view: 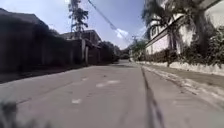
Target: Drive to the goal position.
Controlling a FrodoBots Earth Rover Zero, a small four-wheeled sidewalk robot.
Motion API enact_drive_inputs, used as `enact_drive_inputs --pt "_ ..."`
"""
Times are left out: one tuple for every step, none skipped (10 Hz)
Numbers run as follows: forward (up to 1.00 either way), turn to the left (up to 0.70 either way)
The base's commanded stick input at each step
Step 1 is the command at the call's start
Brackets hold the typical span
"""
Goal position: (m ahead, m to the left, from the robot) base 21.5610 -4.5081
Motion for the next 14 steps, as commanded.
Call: enact_drive_inputs --pt "1.00 0.07" --pt "1.00 0.07" --pt "1.00 0.07" --pt "1.00 0.07" --pt "1.00 0.07" --pt "1.00 0.07" --pt "1.00 0.07" --pt "1.00 0.07" --pt "1.00 0.07" --pt "1.00 0.07" --pt "1.00 -0.25" --pt "1.00 -0.33" --pt "1.00 -0.33" --pt "1.00 -0.33"
